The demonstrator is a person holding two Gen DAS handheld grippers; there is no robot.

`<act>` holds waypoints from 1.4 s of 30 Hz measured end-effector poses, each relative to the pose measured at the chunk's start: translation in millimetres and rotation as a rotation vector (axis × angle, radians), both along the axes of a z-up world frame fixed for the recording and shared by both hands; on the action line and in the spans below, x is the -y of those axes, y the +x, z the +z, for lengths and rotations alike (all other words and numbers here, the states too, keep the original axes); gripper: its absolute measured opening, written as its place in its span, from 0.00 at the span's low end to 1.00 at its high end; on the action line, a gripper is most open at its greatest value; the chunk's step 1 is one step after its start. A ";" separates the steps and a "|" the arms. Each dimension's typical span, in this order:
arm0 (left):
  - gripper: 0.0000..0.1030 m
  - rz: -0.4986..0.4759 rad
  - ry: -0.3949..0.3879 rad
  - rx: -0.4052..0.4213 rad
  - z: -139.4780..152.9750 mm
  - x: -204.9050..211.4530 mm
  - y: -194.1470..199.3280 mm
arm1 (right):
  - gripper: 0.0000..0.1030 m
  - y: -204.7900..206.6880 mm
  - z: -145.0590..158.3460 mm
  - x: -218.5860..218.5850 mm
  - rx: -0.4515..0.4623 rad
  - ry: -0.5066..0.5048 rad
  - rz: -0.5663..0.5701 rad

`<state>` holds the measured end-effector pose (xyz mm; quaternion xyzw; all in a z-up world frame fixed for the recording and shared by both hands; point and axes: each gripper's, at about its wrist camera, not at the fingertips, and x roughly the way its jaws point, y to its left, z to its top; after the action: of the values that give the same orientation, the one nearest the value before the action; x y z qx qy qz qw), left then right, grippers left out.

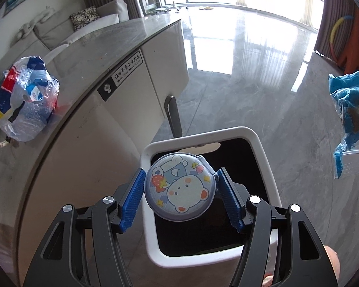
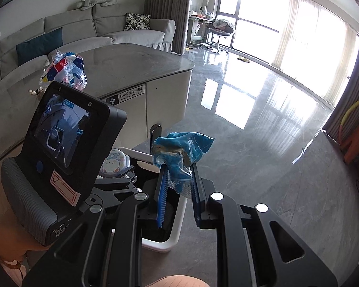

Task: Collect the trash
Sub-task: 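Open the left gripper to drop the lid into the bin, then open the right gripper to drop the blue bag into the bin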

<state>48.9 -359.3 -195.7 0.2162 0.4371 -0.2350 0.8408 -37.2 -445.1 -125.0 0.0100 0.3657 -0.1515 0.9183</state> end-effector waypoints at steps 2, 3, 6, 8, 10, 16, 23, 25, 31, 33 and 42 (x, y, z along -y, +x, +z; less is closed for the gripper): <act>0.62 -0.002 0.002 0.006 1.1 0.0 -1.2 | 0.19 1.3 -0.7 -0.2 -0.003 -0.002 0.003; 0.62 -0.003 0.003 0.007 1.4 -0.1 -1.2 | 0.19 0.8 -0.7 -0.6 -0.001 -0.001 0.004; 0.65 -0.004 0.003 0.013 3.2 -0.6 -2.2 | 0.19 -2.5 -0.3 0.6 0.001 -0.002 0.007; 0.71 -0.006 0.001 0.022 5.0 -0.9 -3.0 | 0.19 -3.2 0.6 1.4 0.001 -0.001 0.009; 0.75 -0.011 0.000 0.030 7.0 -1.2 -4.5 | 0.19 -3.6 0.9 1.9 0.002 -0.003 0.008; 0.78 -0.013 0.004 0.036 9.9 -2.4 -6.4 | 0.19 -3.9 2.2 2.5 0.005 -0.003 0.010; 0.79 -0.006 -0.002 0.056 19.3 -16.1 -7.0 | 0.19 -0.8 1.2 1.3 0.003 0.003 0.022; 0.80 -0.003 -0.004 0.067 23.5 -21.7 -6.4 | 0.19 0.4 0.3 -0.3 0.003 0.005 0.028; 0.80 0.020 0.000 0.090 33.6 -41.7 -1.1 | 0.19 10.8 -6.7 -0.8 -0.001 0.050 0.050; 0.80 0.030 0.001 0.091 35.6 -49.9 0.4 | 0.19 16.1 -11.5 -0.8 -0.010 0.059 0.058; 0.80 0.062 0.011 0.111 41.4 -74.1 5.3 | 0.19 42.8 -43.3 -7.4 -0.074 0.073 0.086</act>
<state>54.2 -285.2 -154.2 0.2200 0.3975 -0.1938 0.8695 5.6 -437.7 -168.3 0.0222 0.4047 -0.0989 0.9088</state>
